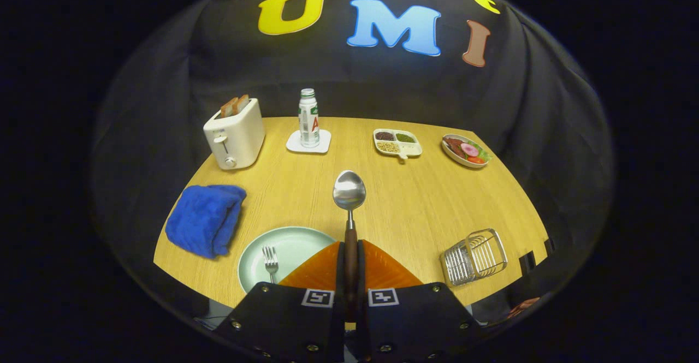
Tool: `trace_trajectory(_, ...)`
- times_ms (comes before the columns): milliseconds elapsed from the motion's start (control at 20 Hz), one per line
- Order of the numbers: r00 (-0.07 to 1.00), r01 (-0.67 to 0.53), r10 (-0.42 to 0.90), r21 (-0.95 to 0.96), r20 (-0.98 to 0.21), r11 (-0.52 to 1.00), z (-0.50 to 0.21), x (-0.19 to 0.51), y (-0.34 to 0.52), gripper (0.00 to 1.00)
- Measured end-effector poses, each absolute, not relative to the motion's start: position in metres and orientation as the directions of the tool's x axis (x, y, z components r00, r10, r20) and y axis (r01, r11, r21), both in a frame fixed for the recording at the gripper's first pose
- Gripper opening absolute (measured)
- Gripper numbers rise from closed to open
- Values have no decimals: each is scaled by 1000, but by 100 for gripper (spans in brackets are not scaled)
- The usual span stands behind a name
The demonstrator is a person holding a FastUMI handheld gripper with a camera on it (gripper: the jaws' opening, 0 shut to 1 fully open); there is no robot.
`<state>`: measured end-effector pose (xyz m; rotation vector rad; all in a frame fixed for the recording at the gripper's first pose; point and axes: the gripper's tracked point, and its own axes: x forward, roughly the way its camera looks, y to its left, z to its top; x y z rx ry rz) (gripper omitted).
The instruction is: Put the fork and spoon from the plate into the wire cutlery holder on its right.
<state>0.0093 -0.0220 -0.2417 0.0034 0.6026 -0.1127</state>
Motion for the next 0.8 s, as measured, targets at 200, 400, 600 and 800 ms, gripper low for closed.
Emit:
trace_trajectory(200,810,219,-199,-29,-552,975,-229,3,-64,9)
trace_trajectory(400,777,323,-271,-9,-568,946,-234,-8,-97,9)
trace_trajectory(600,730,417,-330,7,-598,909,-246,-25,-128,9)
trace_trajectory(800,679,491,-377,7,-631,871,-261,-42,-154,9)
